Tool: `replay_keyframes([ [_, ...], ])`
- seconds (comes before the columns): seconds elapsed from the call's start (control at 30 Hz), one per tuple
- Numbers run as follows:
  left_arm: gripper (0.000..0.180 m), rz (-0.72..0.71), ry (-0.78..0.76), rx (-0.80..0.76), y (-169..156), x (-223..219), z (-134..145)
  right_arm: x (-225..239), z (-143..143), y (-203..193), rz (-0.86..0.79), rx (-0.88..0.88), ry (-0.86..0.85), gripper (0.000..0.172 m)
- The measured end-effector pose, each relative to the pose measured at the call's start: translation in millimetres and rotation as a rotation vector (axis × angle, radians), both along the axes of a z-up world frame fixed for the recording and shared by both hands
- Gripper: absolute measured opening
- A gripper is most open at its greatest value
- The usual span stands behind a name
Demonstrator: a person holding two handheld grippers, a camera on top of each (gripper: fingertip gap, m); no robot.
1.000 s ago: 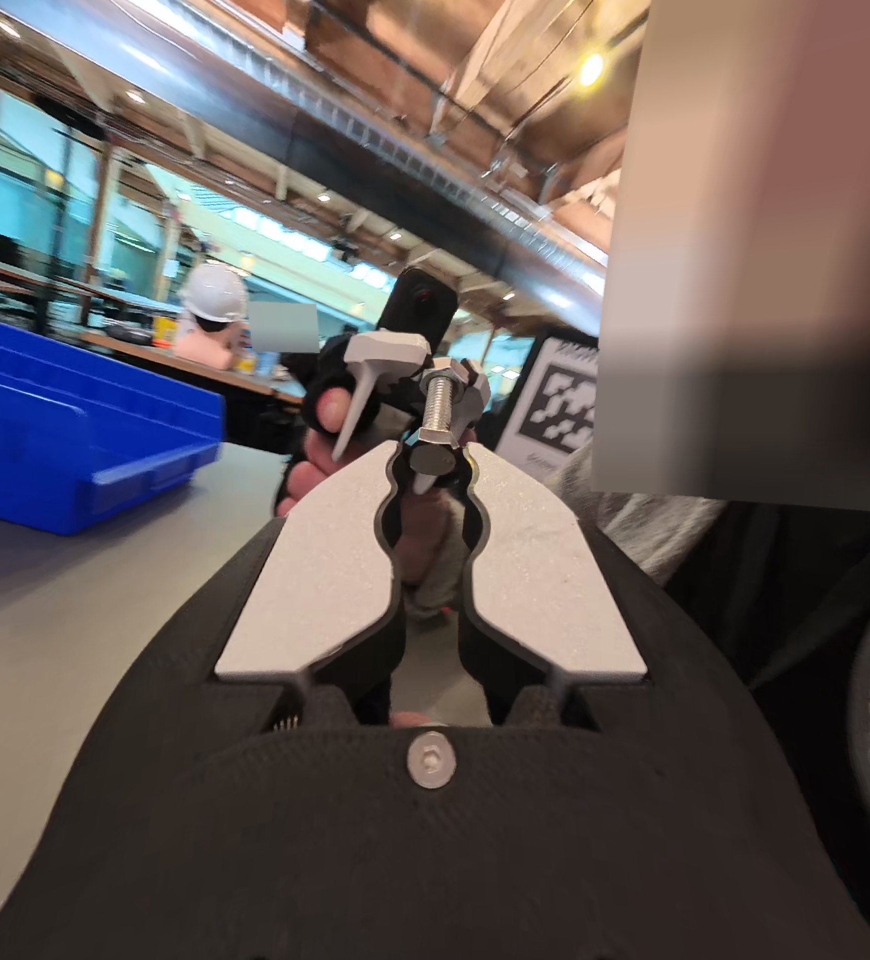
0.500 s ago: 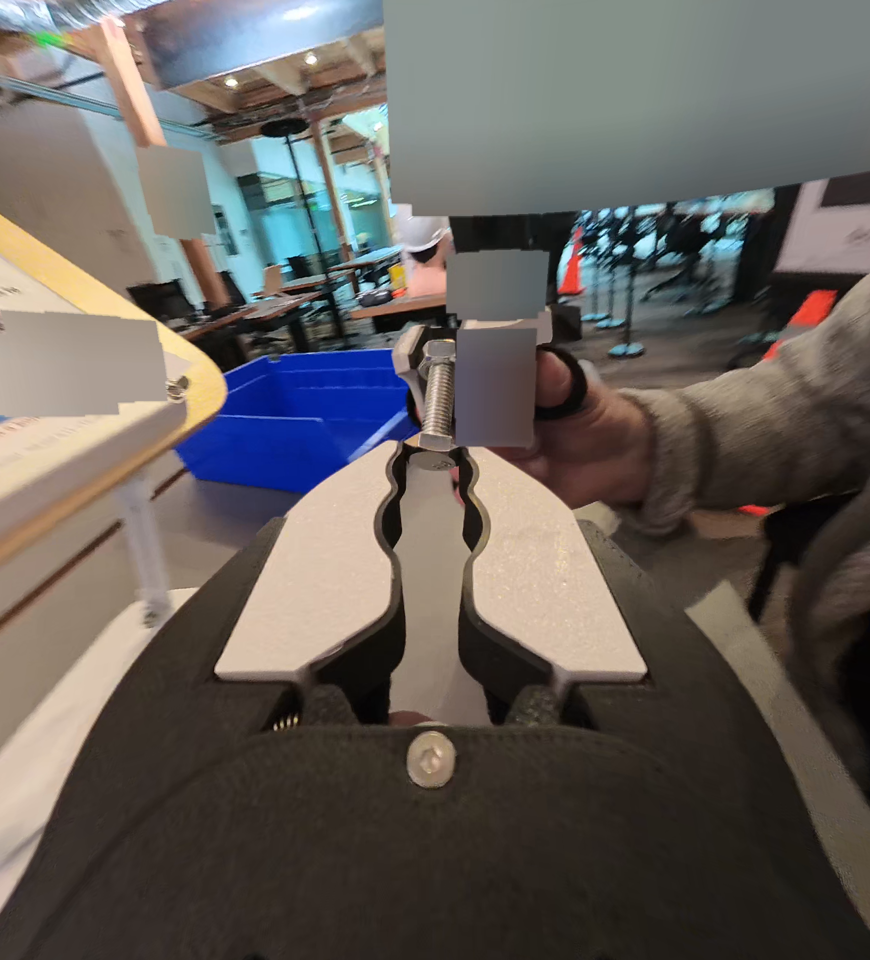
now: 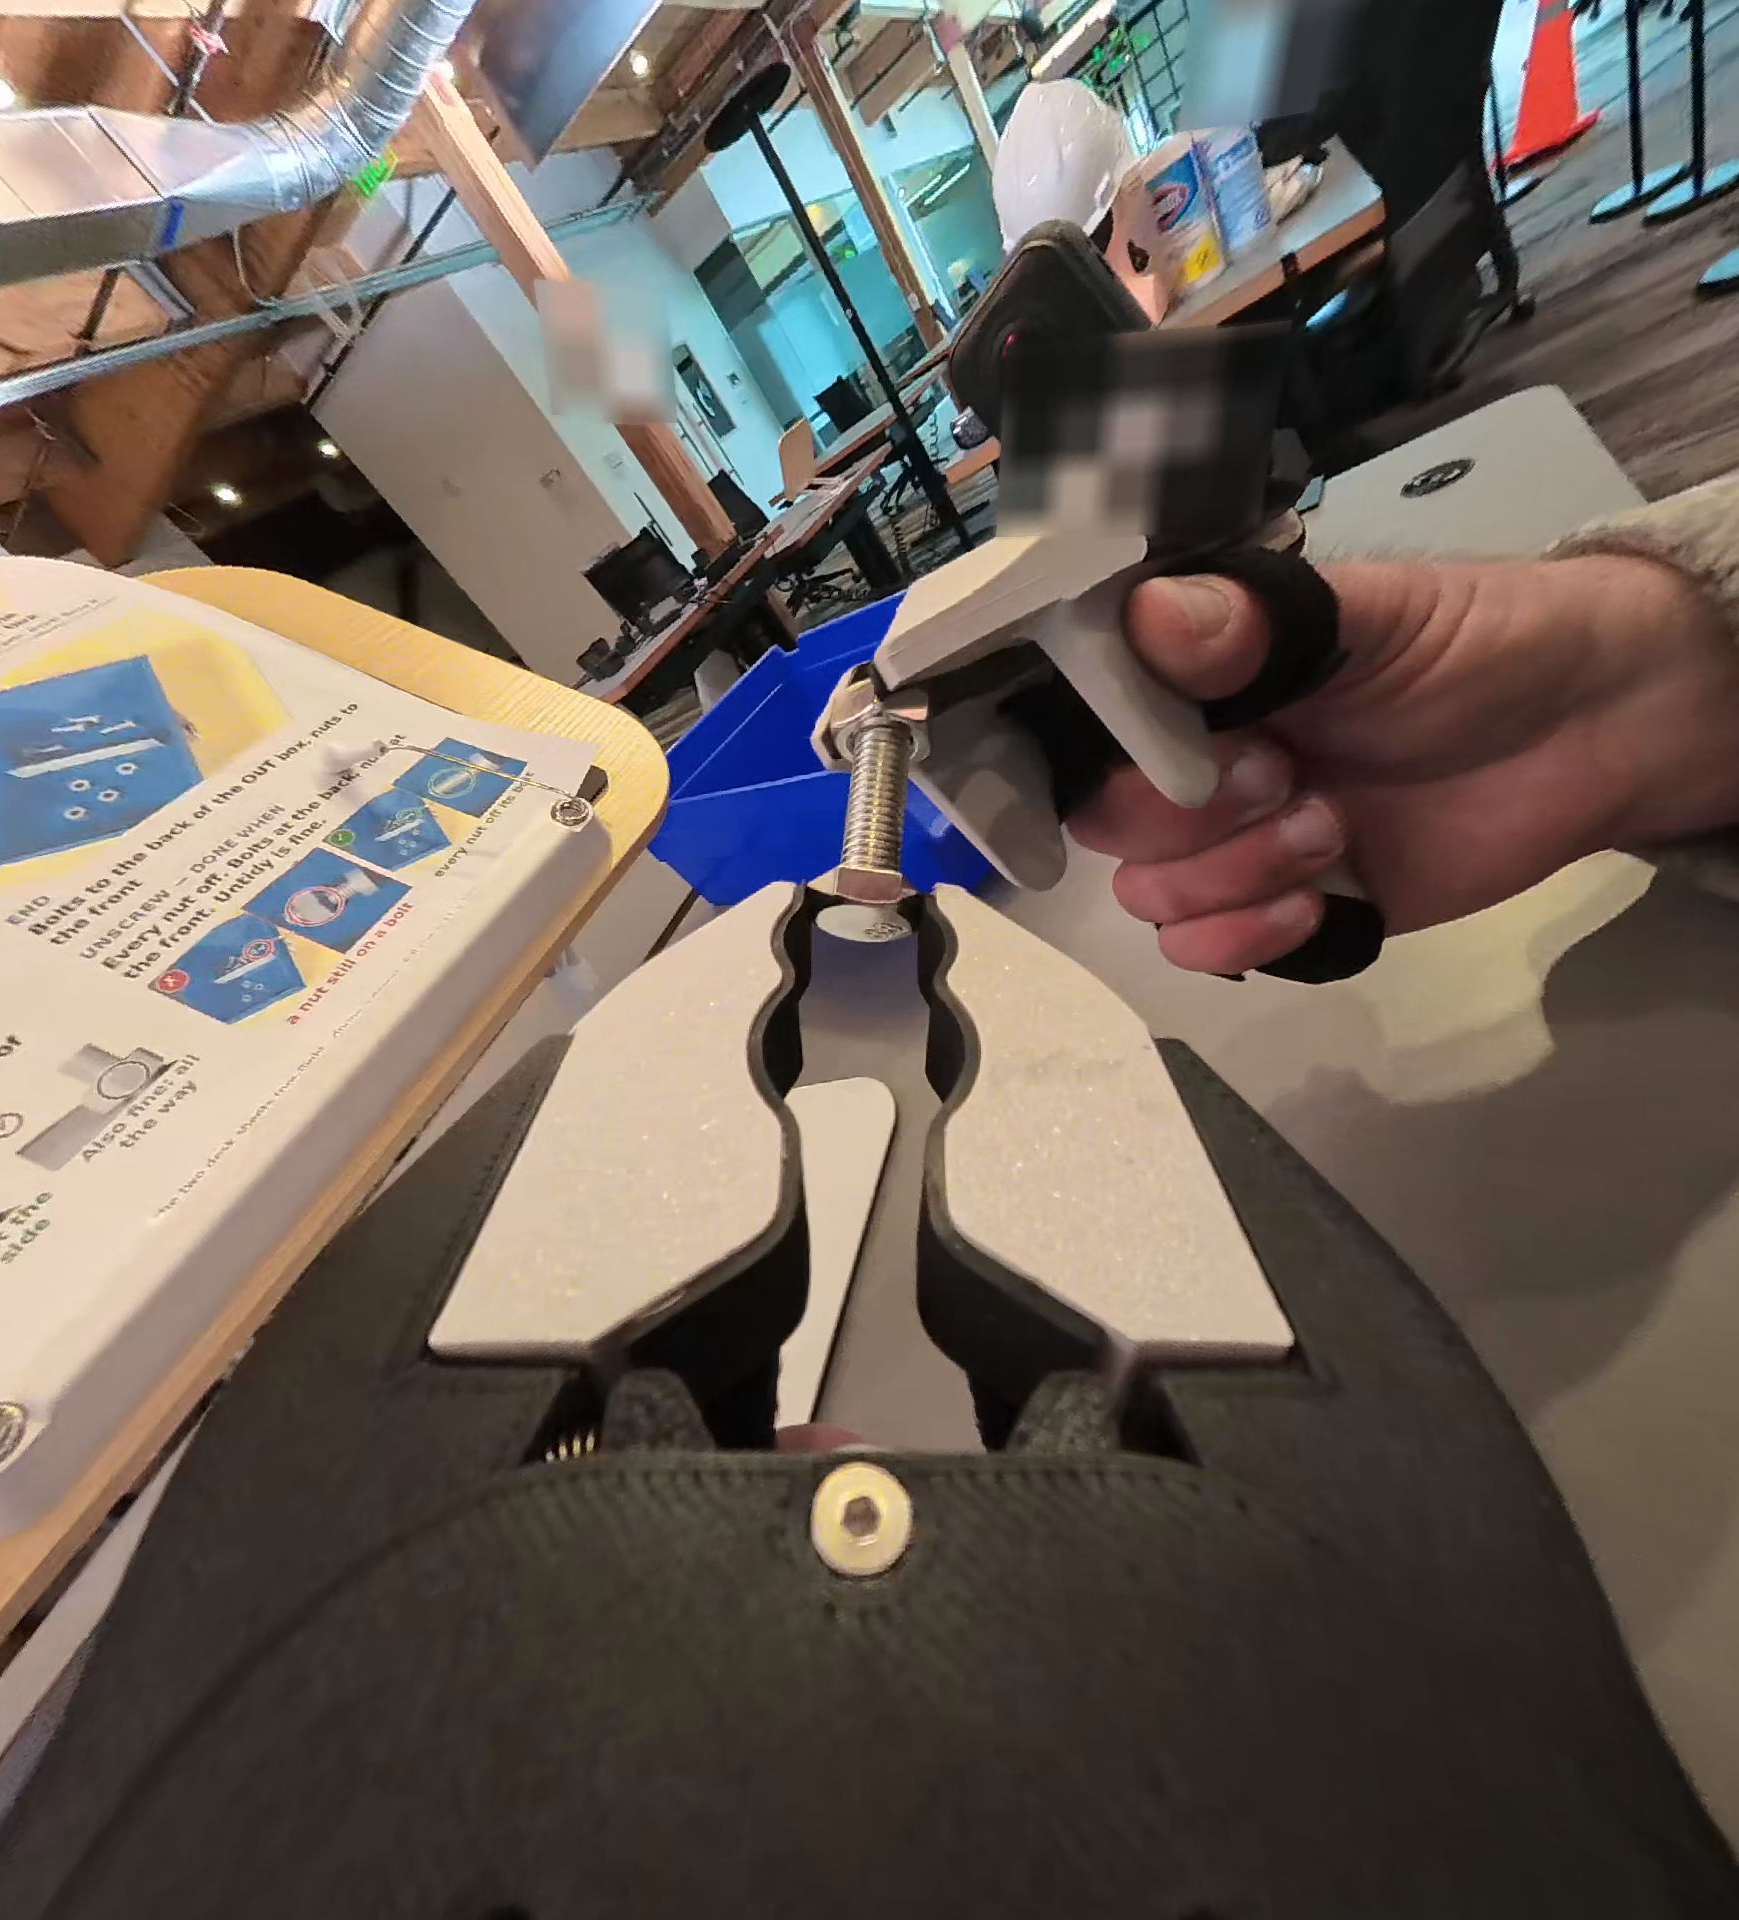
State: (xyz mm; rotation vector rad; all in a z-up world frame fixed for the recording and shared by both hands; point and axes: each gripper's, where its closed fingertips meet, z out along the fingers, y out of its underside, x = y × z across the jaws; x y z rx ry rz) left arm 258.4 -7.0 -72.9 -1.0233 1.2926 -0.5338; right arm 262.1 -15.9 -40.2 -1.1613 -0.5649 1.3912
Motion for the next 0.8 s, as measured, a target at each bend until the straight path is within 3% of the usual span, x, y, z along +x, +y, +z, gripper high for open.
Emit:
replay_keyframes([
  [0.2,0.019,-0.002,-0.009,-0.018,1,0,-1,1,0,3,0.005,-0.029,0.035,0.016],
  [0.33,0.019,0.046,0.026,0.07,2,-3,-1,1,-2,5,0.018,-0.063,0.058,0.016],
  [0.8,0.018,0.246,0.28,0.733,15,-11,-3,6,-20,18,0.089,-0.35,0.266,0.016],
])
